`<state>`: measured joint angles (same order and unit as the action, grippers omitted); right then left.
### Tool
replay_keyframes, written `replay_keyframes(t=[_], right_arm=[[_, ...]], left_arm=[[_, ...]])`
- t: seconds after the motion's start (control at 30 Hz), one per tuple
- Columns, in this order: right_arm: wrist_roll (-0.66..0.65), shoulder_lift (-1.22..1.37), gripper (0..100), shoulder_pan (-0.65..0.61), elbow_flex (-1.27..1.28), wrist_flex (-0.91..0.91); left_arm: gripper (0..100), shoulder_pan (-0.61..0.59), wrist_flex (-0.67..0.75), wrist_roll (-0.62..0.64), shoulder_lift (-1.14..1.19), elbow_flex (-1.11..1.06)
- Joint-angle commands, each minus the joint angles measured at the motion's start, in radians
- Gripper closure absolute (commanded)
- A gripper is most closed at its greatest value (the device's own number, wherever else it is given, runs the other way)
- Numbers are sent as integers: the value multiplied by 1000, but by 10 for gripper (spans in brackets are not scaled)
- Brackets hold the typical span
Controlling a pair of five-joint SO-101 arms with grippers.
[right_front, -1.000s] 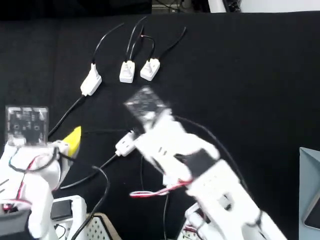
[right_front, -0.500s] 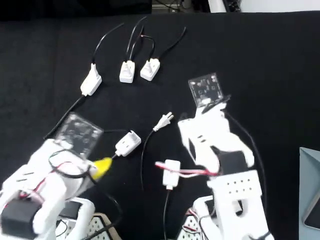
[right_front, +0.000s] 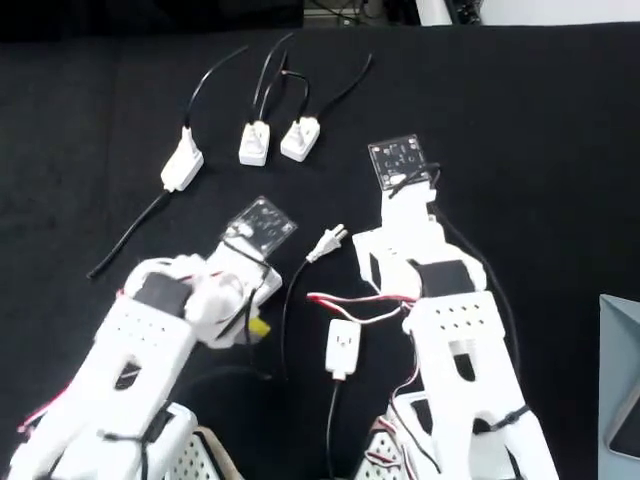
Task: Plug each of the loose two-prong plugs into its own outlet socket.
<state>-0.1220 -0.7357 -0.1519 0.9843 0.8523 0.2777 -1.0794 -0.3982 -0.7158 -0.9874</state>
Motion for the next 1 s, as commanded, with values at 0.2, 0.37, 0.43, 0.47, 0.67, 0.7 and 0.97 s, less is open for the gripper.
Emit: replay_keyframes(t=[0.2,0.37,0.43,0.47,0.67,0.7,0.97], right_arm=[[-2,7,818,9,4,-17],[-2,4,818,9,13,-18],[-2,4,818,8,13,-18],[-2,4,818,8,13,-18],[-2,4,818,8,15,-18],[-2,4,818,8,15,-18],[-2,8,818,8,15,-18]], left_arm=[[713,7,203,18,450,163],[828,-4,203,18,623,309],[866,-31,203,18,675,377],[877,-51,203,18,701,412],[887,-189,265,78,845,604],[887,-208,281,86,868,634],[884,-288,302,94,1056,914]])
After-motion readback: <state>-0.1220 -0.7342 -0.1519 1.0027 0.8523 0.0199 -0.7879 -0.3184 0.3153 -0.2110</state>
